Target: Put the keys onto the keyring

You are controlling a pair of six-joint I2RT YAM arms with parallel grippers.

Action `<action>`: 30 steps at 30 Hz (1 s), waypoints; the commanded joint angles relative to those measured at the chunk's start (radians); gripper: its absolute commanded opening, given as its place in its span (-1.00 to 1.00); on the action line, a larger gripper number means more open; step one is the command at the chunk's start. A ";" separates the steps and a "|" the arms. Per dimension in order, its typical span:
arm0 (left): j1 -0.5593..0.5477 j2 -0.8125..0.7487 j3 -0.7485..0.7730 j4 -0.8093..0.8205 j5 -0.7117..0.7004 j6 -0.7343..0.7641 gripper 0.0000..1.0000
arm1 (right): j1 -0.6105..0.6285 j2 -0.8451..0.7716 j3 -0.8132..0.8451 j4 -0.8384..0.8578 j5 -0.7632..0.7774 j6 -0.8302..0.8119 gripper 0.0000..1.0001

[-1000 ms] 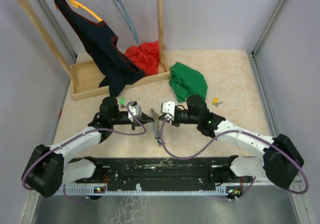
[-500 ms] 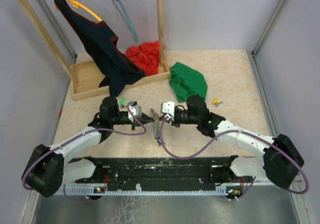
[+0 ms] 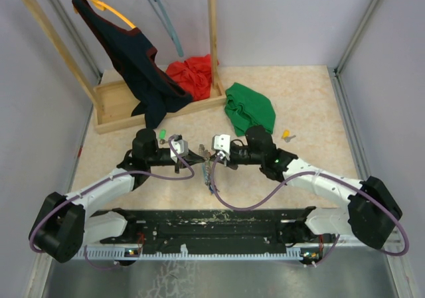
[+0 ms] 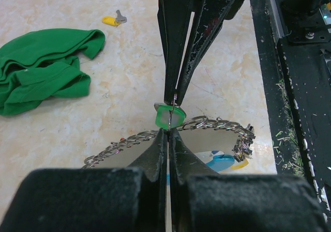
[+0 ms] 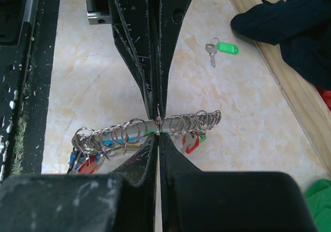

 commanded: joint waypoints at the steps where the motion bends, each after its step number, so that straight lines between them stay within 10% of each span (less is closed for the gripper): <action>1: 0.002 -0.009 0.021 0.034 0.038 0.010 -1.00 | 0.014 0.004 0.053 0.040 -0.023 0.012 -1.00; 30: 0.002 -0.016 0.014 0.039 0.023 0.008 -1.00 | 0.014 -0.048 0.018 0.020 0.045 0.039 -1.00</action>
